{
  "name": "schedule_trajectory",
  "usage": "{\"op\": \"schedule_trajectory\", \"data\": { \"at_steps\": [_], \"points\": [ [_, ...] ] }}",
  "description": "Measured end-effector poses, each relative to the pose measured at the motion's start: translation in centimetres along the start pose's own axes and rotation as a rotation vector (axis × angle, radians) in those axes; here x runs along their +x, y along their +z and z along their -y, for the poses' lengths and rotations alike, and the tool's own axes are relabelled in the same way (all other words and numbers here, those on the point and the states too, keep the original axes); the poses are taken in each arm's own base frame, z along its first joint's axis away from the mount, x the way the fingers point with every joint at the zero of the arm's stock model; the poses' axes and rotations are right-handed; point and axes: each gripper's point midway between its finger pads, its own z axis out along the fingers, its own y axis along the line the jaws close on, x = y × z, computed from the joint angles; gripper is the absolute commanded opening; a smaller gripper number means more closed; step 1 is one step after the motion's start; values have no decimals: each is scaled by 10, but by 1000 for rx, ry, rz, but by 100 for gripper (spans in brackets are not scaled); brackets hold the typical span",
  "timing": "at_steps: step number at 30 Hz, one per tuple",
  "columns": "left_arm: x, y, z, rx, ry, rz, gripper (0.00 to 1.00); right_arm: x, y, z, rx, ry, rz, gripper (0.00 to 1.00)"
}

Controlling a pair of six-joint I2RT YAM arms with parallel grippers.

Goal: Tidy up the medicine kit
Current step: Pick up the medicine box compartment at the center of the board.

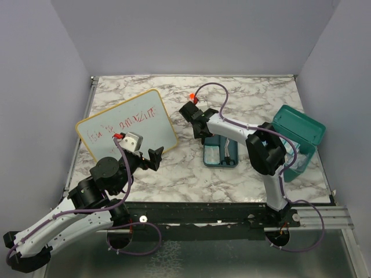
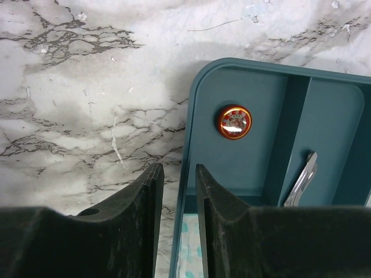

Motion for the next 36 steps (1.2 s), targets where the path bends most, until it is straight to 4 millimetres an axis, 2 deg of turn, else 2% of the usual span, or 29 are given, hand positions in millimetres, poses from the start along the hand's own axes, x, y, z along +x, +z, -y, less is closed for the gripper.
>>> {"op": "schedule_trajectory", "data": {
  "at_steps": [8, 20, 29, 34, 36],
  "points": [
    [0, 0, 0, 0, -1, 2, 99, 6, 11, 1, 14, -18, -17, 33],
    [0, 0, 0, 0, -2, 3, 99, 8, 15, 4, 18, -24, -22, 28],
    [-1, 0, 0, 0, -3, 5, 99, 8, 16, 5, 13, -71, -19, 14],
    [0, 0, 0, 0, -2, 4, 99, 8, 16, 7, 10, -126, -20, 1],
    [0, 0, 0, 0, -2, 4, 99, 9, 15, 8, 7, -145, -23, 1]
  ]
}}
